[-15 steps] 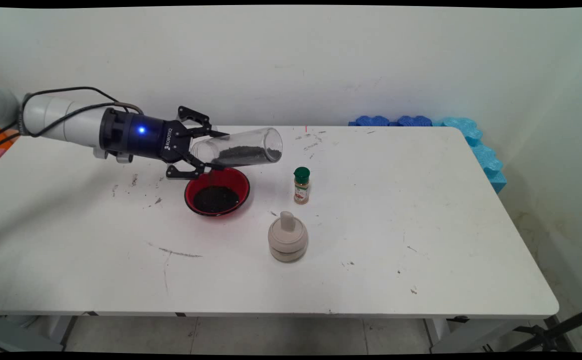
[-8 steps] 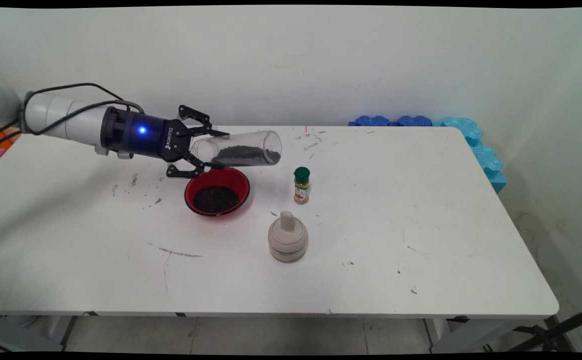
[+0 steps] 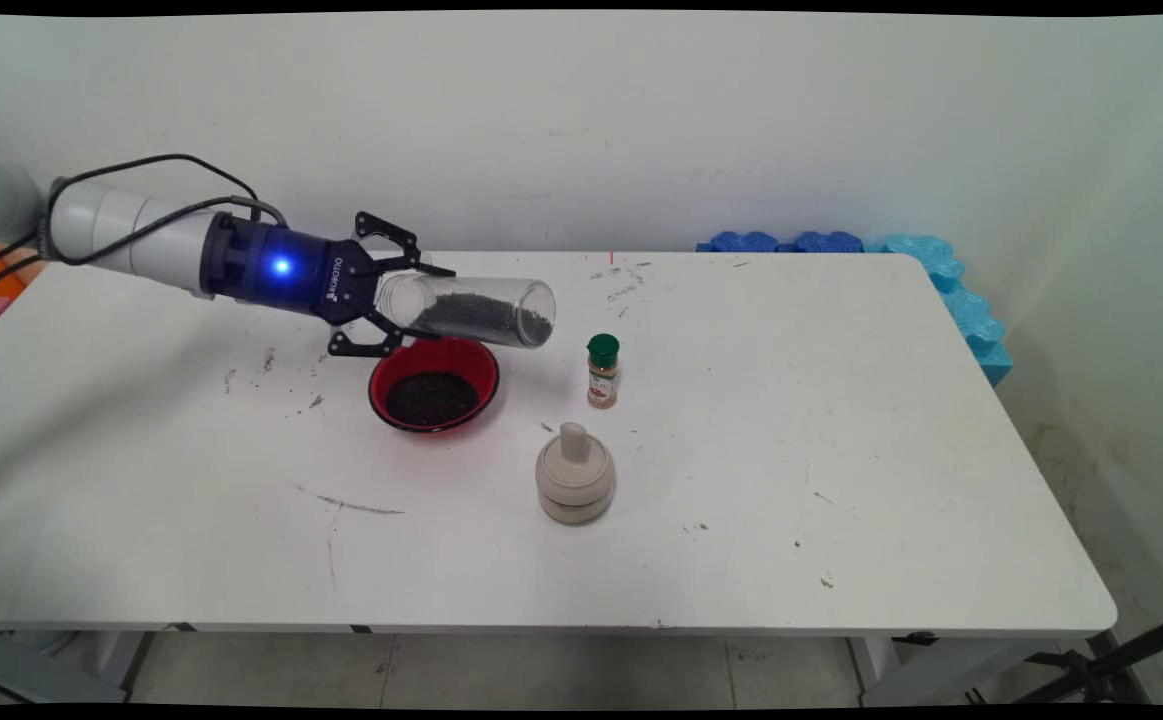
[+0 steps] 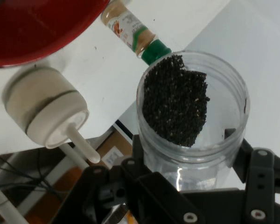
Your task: Pour the black seasoning powder in the red bowl
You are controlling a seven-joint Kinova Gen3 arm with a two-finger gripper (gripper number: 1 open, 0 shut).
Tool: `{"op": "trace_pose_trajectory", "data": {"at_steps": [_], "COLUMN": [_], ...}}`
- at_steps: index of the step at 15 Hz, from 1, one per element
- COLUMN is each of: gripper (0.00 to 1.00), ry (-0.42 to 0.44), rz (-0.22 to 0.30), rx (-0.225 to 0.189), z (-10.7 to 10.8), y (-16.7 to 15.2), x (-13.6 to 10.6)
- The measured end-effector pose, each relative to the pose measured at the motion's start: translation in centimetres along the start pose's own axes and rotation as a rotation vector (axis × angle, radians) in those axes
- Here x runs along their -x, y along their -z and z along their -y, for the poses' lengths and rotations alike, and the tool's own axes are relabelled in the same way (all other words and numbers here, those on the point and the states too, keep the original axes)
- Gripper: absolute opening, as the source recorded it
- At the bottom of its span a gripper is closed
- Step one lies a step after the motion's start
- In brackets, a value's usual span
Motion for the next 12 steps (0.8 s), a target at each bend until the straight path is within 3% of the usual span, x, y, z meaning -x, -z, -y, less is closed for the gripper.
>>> {"op": "trace_pose_trajectory", "data": {"at_steps": [12], "gripper": [0.00], "ry": [-0.286], "rz": [-0.008], "rx": [-0.043], "z": [-0.93], "y": [-0.08], "x": [-0.18]}}
